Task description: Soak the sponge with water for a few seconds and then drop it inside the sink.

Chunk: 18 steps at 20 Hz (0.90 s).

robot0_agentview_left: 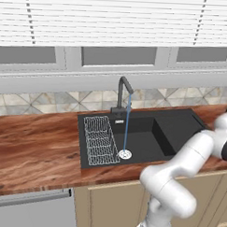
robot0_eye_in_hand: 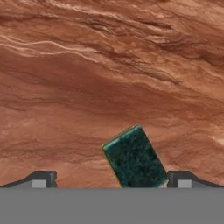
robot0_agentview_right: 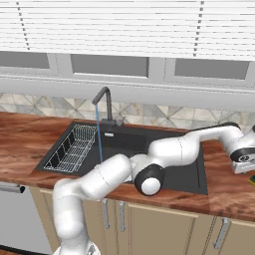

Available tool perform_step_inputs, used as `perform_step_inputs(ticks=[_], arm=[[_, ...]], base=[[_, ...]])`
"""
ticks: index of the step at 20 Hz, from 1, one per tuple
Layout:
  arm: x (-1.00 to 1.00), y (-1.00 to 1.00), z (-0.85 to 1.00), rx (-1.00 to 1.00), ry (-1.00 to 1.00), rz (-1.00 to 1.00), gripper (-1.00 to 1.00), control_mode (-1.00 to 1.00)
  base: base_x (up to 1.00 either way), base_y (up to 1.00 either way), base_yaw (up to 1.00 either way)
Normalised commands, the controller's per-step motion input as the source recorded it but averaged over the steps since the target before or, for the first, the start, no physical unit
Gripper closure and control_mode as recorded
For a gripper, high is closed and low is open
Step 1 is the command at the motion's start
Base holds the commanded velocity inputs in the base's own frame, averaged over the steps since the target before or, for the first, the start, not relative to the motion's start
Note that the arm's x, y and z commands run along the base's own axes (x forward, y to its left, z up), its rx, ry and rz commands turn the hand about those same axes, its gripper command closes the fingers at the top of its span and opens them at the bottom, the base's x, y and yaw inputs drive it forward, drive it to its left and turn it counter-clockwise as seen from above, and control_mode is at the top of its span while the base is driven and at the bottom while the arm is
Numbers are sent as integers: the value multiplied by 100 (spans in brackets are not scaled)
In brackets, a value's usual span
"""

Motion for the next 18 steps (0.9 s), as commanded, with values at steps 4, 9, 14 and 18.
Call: perform_step_inputs(ticks=[4,9,14,18], arm=[[27,-48,0,1,2,3,-100,-100],[18,-42,0,7,3,4,-100,-100],[1,-36,0,10,7,4,-100,-100],[0,-33,0,11,9,3,-100,-100]], base=[[0,0,0],[0,0,0],[0,0,0],[0,0,0]])
